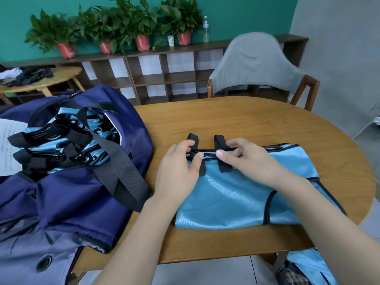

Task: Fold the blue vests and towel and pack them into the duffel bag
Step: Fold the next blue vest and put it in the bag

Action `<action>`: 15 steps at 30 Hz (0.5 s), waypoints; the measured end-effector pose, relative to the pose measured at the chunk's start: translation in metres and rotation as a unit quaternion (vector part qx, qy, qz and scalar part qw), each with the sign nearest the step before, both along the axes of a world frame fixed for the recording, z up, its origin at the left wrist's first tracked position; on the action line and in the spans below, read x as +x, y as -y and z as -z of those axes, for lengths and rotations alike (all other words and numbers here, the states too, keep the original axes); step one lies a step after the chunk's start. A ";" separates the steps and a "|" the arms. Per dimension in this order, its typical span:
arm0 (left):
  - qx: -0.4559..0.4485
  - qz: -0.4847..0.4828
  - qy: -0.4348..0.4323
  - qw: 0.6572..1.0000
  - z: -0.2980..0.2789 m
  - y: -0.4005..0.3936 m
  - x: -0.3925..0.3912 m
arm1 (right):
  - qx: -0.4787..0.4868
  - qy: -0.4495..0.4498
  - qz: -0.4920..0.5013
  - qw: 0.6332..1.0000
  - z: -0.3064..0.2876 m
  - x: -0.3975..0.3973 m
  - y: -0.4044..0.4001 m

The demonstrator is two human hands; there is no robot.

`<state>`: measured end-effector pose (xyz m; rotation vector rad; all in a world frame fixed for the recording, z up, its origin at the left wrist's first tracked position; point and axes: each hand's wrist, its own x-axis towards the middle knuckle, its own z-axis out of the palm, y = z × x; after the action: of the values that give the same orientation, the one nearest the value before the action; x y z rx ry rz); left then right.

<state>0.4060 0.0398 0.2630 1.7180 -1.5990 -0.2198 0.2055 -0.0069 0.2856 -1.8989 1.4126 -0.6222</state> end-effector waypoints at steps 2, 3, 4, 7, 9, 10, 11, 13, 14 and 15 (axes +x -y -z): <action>0.010 0.013 0.004 1.000 -0.001 -0.003 -0.001 | -0.014 0.043 0.000 0.999 0.000 0.002 0.001; 0.022 0.018 0.003 1.000 -0.002 -0.004 -0.001 | -0.021 0.068 0.000 0.997 0.000 0.003 0.001; 0.033 0.022 0.009 0.999 -0.003 -0.005 -0.001 | -0.025 0.093 -0.006 0.995 0.000 0.004 0.001; 0.054 0.041 0.073 0.995 -0.007 -0.007 -0.004 | -0.022 0.133 -0.032 0.990 0.006 0.005 0.004; 0.063 0.050 0.115 0.990 -0.010 -0.007 -0.006 | -0.020 0.128 -0.043 0.991 0.013 0.004 0.006; 0.068 0.056 0.120 0.989 -0.010 -0.006 -0.006 | -0.023 0.122 -0.042 0.991 0.015 0.003 0.007; 0.071 0.062 0.107 0.990 -0.008 -0.005 -0.007 | -0.029 0.118 -0.040 0.992 0.017 0.003 0.007; 0.062 0.065 0.034 0.995 -0.006 -0.003 -0.006 | -0.043 0.117 -0.037 0.992 0.019 0.002 0.007; 0.051 0.059 -0.017 0.997 -0.006 -0.001 -0.006 | -0.050 0.115 -0.037 0.991 0.019 0.002 0.007; 0.044 0.049 -0.068 0.996 -0.007 0.001 -0.005 | -0.054 0.112 -0.038 0.991 0.020 0.002 0.007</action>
<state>0.4012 0.0388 0.2700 1.6548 -1.5934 -0.4523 0.2077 -0.0136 0.2656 -1.8887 1.1801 -0.8621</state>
